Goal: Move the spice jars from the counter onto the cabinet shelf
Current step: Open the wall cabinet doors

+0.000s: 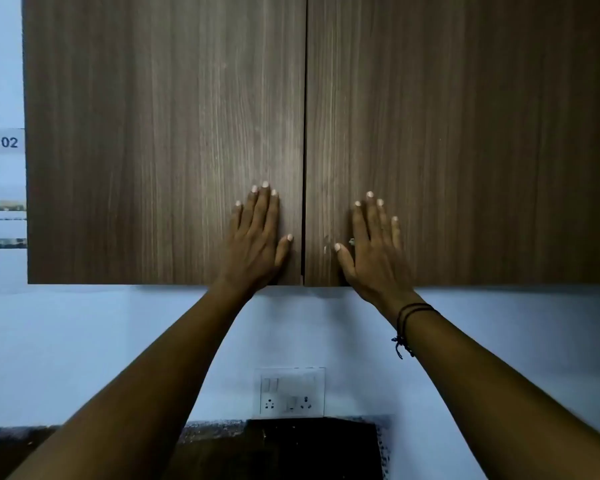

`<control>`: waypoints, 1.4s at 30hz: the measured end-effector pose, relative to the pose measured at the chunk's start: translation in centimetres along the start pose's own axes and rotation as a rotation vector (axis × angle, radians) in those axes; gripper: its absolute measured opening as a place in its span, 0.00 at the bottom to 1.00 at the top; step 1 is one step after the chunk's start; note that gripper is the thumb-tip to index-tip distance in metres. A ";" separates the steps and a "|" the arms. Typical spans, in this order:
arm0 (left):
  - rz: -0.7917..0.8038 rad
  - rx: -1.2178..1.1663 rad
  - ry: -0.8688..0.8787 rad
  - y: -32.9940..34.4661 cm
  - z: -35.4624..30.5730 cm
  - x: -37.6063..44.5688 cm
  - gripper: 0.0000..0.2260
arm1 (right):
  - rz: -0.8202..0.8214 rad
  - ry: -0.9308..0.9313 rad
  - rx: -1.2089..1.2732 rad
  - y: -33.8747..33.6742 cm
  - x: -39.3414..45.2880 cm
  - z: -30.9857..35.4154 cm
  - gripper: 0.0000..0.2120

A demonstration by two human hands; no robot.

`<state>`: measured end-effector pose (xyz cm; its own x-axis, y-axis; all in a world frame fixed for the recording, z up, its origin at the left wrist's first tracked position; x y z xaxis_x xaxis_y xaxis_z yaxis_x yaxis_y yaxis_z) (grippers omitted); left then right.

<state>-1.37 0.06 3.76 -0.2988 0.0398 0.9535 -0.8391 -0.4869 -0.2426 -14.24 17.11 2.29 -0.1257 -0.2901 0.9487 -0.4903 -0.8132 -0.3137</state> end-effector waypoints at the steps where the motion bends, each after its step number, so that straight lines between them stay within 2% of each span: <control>1: 0.022 -0.024 0.007 0.3 -0.3 -0.1 0.32 | 0.016 0.004 0.003 0.1 -0.1 0.1 0.35; 9: 0.107 -0.044 0.043 1.5 -3.2 -0.3 0.30 | 0.138 -0.045 -0.024 1.6 -1.1 1.1 0.34; 15: 0.074 -0.193 -0.089 1.4 -5.6 -0.2 0.29 | 0.157 -0.030 -0.010 2.1 -0.9 1.4 0.33; 19: 0.068 -0.399 -0.272 1.6 -7.1 -0.4 0.32 | 0.129 -0.021 0.024 2.2 -1.2 1.6 0.29; 22: 0.047 -0.592 -0.369 1.7 -8.0 -0.6 0.33 | 0.137 -0.035 0.028 2.3 -1.4 1.5 0.31; 28: 0.045 -0.801 -0.435 1.8 -8.3 -1.0 0.31 | 0.119 -0.028 0.053 1.6 -1.7 1.6 0.29; 30: 0.058 -0.975 -0.474 1.5 -8.5 -1.0 0.28 | 0.117 -0.030 0.053 1.0 -1.9 1.6 0.29; 33: 0.018 -1.199 -0.526 0.3 -8.4 -1.4 0.23 | 0.068 -0.030 0.056 -0.2 -2.1 1.8 0.27; 39: -0.155 -1.300 -0.603 -2.6 -8.8 -1.3 0.15 | -0.115 0.047 0.180 -4.0 -2.4 2.1 0.22; 42: -0.209 -1.355 -0.634 -4.2 -9.9 -1.0 0.08 | -0.216 0.098 0.260 -6.6 -3.1 1.9 0.20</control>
<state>-2.02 10.75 2.07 -0.1817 -0.5398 0.8220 -0.7186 0.6435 0.2638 -8.95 22.38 1.37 -0.1309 -0.0576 0.9897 -0.2803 -0.9554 -0.0927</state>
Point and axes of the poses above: each hand's wrist, its own x-axis towards the middle knuckle, its own y-axis out of the palm, z = x × y, the point moved 4 cm from there along x, towards the middle knuckle, and after that the axes turned 3 degrees about -z, right-handed, at the moved point
